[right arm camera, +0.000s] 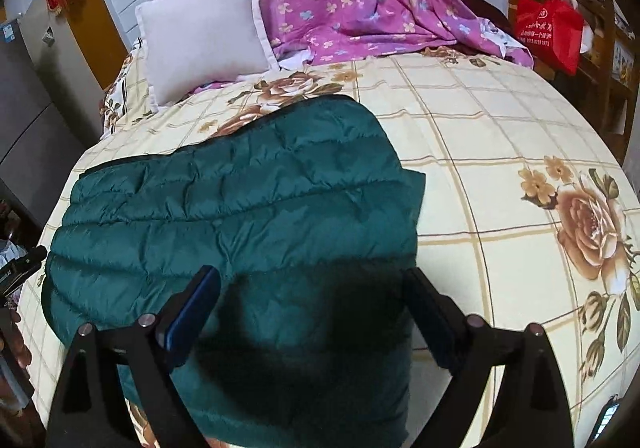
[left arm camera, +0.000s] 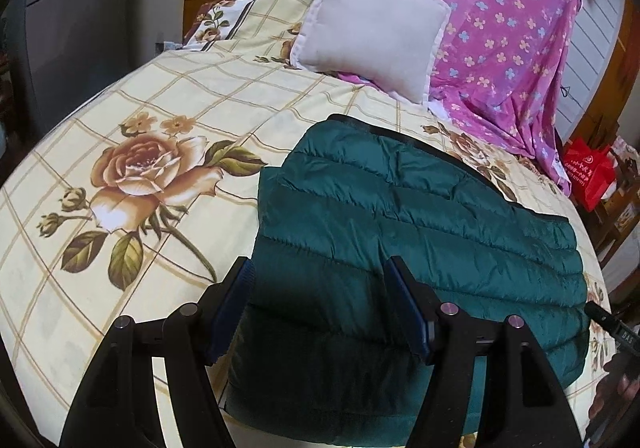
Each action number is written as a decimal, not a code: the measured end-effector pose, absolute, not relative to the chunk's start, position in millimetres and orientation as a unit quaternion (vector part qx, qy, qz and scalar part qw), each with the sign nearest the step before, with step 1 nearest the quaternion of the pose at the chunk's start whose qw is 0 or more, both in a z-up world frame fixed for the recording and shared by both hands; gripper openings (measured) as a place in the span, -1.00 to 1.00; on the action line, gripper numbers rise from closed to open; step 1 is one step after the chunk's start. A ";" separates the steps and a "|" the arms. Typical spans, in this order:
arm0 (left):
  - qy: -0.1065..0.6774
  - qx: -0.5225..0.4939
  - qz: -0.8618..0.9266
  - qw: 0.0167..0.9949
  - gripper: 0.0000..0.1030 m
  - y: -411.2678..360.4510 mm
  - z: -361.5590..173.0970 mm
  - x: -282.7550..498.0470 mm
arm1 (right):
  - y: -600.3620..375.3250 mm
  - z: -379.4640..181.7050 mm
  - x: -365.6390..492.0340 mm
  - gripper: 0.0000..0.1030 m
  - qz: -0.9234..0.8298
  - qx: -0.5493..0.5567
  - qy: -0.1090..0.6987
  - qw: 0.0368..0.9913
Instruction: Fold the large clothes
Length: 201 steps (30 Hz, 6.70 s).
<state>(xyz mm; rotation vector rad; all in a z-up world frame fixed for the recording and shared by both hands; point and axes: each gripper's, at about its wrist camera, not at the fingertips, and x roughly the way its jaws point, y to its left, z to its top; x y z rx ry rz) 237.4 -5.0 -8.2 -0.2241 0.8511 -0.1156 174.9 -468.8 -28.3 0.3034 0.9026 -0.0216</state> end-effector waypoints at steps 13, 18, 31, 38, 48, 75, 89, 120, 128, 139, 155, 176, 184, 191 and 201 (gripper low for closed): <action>0.424 -0.105 -0.051 0.898 -0.04 -3.1 -21.6 240.4 | -478.0 -37.0 176.9 0.83 -0.013 0.154 0.442 0.884; 0.425 -0.105 -0.051 0.898 -0.04 -2.7 -23.2 241.1 | -479.6 -39.0 178.2 0.83 -0.015 0.155 0.443 0.883; 0.432 -0.172 -0.093 0.880 0.10 16.9 -43.3 254.4 | -500.3 -59.9 191.3 0.99 -0.012 0.191 0.452 0.871; 0.442 -0.222 -0.126 0.860 0.41 31.9 -62.7 267.0 | -507.7 -82.4 205.0 0.99 0.022 0.238 0.458 0.857; 0.454 -0.280 -0.160 0.830 0.68 41.8 -85.5 280.3 | -508.3 -99.7 228.3 1.00 0.067 0.252 0.472 0.842; 0.402 -0.250 -0.249 0.845 -0.74 10.3 -19.7 237.3 | -483.6 -28.3 187.7 -0.26 0.129 0.240 0.394 0.878; 0.411 -0.199 -0.291 0.841 -0.75 -9.7 6.7 137.5 | -508.6 -5.5 72.0 -0.27 0.129 0.243 0.404 0.872; 0.337 -0.006 -0.096 0.936 -0.27 -78.6 33.6 22.5 | -397.9 46.7 -50.3 0.75 0.024 0.107 0.331 0.937; 0.323 0.001 -0.097 0.941 -0.27 -97.2 30.1 4.2 | -362.4 42.4 -67.7 0.75 0.016 0.070 0.295 0.953; 0.303 0.030 -0.074 0.950 -0.27 -107.0 23.5 -9.9 | -346.7 37.3 -82.1 0.84 -0.010 0.058 0.268 0.961; 0.301 0.028 -0.058 0.952 -0.27 -106.7 16.7 -13.2 | -336.2 26.8 -78.4 0.87 -0.009 0.043 0.283 0.958; 0.298 0.029 -0.052 0.953 -0.27 -104.0 14.9 -14.7 | -335.9 18.1 -76.2 0.87 -0.009 0.046 0.293 0.955; 0.301 0.032 -0.051 0.952 -0.27 -103.8 13.7 -14.8 | -337.1 15.7 -74.8 0.87 -0.008 0.045 0.300 0.953; 0.300 0.034 -0.051 0.952 -0.27 -104.8 13.1 -14.9 | -338.6 15.3 -74.6 0.87 -0.008 0.046 0.300 0.953; 0.302 0.033 -0.051 0.951 -0.27 -105.7 13.0 -15.4 | -338.4 11.9 -73.1 0.87 -0.011 0.046 0.305 0.951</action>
